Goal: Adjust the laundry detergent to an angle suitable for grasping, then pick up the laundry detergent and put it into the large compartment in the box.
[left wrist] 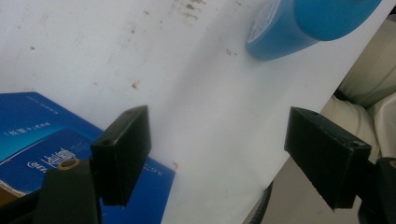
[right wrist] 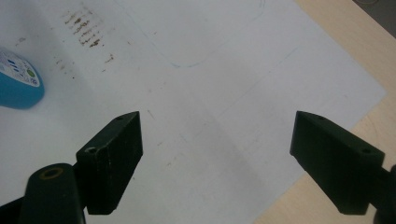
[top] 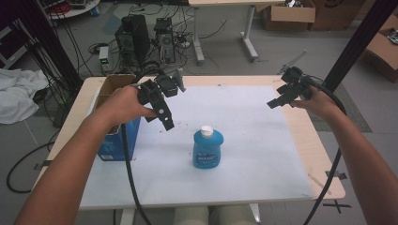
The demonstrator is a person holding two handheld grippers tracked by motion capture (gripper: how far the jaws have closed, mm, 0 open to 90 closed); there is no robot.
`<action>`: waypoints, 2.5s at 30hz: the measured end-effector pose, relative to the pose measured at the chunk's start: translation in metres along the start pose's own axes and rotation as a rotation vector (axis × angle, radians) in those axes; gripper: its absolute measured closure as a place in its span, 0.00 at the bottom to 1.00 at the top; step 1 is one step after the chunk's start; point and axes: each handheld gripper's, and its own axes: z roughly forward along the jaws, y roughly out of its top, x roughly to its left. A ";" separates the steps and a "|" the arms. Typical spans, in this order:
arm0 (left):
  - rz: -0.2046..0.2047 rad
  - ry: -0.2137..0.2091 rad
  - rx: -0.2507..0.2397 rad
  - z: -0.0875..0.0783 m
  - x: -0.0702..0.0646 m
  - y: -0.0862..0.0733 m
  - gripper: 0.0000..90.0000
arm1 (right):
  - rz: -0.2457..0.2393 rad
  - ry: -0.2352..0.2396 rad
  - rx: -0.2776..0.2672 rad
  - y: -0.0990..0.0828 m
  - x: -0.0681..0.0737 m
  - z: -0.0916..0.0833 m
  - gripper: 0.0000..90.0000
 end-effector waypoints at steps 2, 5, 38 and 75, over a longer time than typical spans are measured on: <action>-0.002 -0.001 -0.001 0.000 0.000 0.001 0.26 | -0.005 0.008 0.006 0.001 0.000 -0.001 0.19; 0.004 -0.005 0.001 0.001 0.000 0.003 0.26 | -0.016 0.024 0.019 0.002 0.001 -0.002 0.18; 0.090 0.036 -0.017 -0.013 0.017 0.062 0.26 | -0.053 0.066 0.030 0.007 0.001 0.001 0.18; 0.153 0.019 -0.058 -0.026 -0.005 0.061 0.25 | -0.074 0.074 0.023 0.011 0.008 -0.001 0.18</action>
